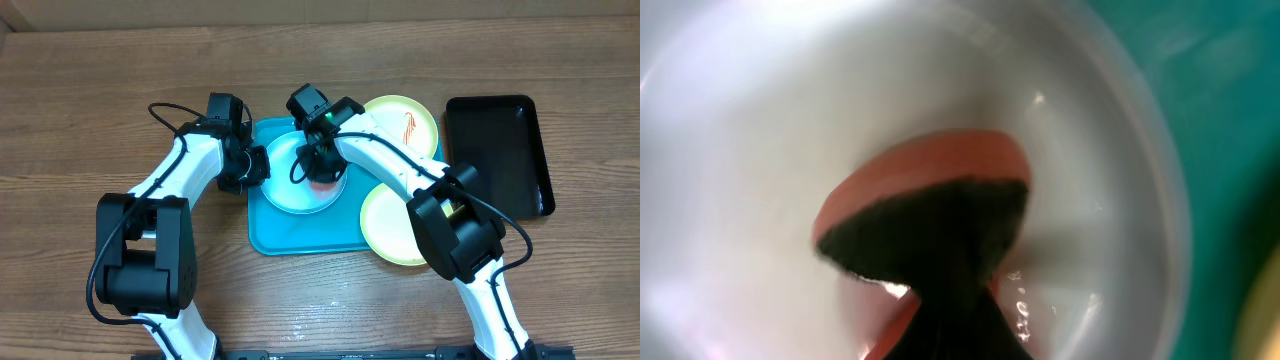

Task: Clean dirty plates on tray and stack at the side
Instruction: 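Scrub the white plate with the sponge in the right gripper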

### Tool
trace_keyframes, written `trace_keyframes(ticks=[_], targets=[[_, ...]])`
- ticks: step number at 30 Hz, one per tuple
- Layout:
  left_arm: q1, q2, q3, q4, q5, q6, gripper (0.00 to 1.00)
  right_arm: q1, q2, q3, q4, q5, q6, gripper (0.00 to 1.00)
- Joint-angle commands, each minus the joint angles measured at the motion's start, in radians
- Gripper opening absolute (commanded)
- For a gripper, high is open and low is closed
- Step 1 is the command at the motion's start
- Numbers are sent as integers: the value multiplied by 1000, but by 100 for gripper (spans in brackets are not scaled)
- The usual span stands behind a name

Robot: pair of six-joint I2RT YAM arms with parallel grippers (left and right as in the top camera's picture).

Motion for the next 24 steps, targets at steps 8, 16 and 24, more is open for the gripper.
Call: trace_keyframes(ticks=[8,16,24], targets=[[4,7,20,-3,-6,20,4,-11,19,-4,201,-27,85,4],[4,7,20,-2,-6,20,4,-12,48,0,149,-393,19,4],[4,7,20,-3,-5,20,4,-49,48,90,27,-182,-86,4]])
